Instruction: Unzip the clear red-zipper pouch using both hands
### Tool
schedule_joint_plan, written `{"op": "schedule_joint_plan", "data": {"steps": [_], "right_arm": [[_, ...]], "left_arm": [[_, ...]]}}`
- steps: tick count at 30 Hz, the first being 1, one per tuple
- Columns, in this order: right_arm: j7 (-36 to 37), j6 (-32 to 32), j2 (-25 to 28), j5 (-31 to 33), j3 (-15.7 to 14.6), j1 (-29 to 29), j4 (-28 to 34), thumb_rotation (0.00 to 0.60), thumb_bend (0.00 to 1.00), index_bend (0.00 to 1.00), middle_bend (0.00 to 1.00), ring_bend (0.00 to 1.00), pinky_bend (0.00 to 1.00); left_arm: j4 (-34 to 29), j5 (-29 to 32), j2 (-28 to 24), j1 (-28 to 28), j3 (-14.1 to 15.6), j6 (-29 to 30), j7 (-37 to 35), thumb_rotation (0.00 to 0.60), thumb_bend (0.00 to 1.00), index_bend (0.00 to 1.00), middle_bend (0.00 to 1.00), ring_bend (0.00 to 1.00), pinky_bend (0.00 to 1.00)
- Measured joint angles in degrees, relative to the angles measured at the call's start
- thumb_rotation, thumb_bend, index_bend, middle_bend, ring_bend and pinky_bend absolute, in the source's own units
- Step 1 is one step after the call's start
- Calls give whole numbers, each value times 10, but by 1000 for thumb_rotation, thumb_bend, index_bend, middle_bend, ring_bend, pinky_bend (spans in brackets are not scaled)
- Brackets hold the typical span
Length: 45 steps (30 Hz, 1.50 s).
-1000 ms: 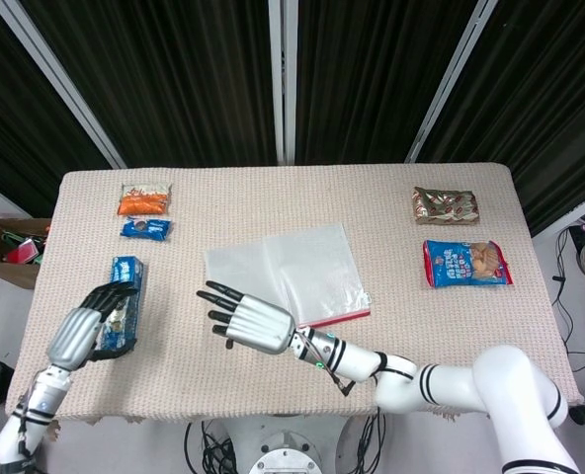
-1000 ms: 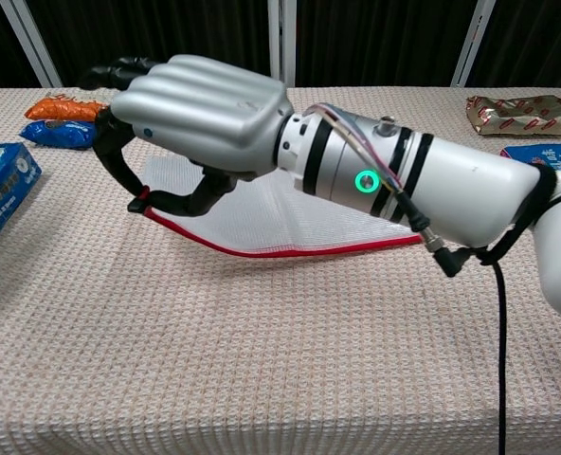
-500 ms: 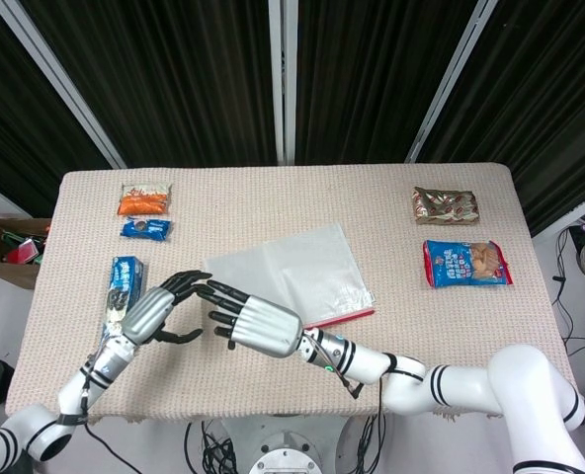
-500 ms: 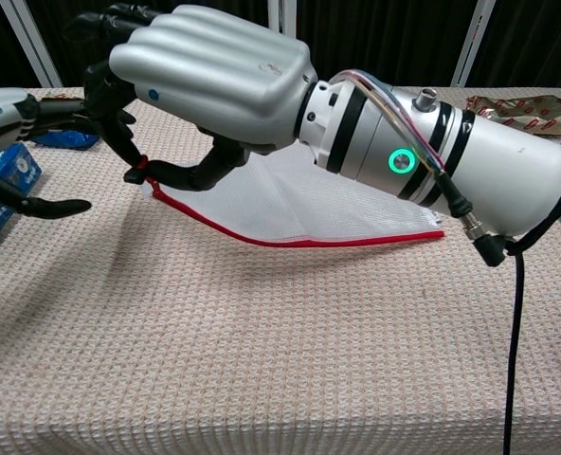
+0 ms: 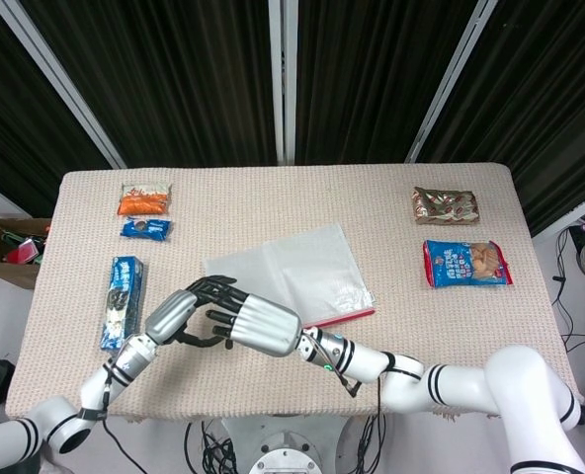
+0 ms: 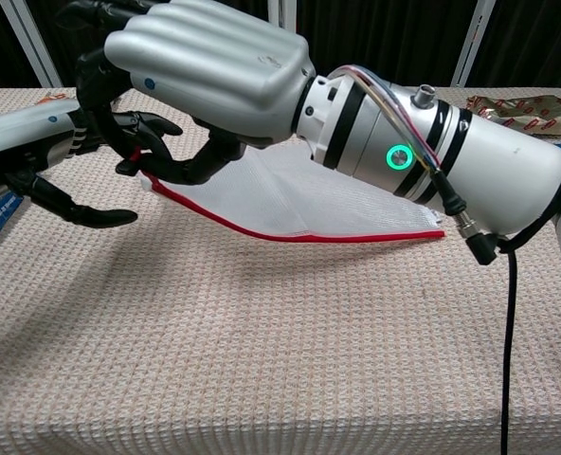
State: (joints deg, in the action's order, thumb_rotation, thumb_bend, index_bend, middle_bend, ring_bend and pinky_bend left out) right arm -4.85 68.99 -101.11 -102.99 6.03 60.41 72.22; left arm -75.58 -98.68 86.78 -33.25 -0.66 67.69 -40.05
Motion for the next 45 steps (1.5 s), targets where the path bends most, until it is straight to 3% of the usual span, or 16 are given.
{"op": "schedule_joint_plan", "data": {"steps": [7, 31, 45], "right_arm": [[6, 3, -6, -2, 5, 2, -5, 600, 549, 1000, 319, 34, 0], [26, 7, -13, 3, 11, 1, -22, 600, 548, 1000, 319, 31, 0], [31, 35, -26, -4, 0, -13, -40, 600, 548, 1000, 319, 31, 0]], "left_arm": [[-2, 8, 8, -8, 6, 0, -12, 600, 216, 425, 129, 64, 107], [23, 31, 59, -30, 3, 4, -17, 600, 291, 538, 156, 64, 108], [40, 37, 69, -31, 10, 15, -90, 600, 407, 639, 217, 90, 111]]}}
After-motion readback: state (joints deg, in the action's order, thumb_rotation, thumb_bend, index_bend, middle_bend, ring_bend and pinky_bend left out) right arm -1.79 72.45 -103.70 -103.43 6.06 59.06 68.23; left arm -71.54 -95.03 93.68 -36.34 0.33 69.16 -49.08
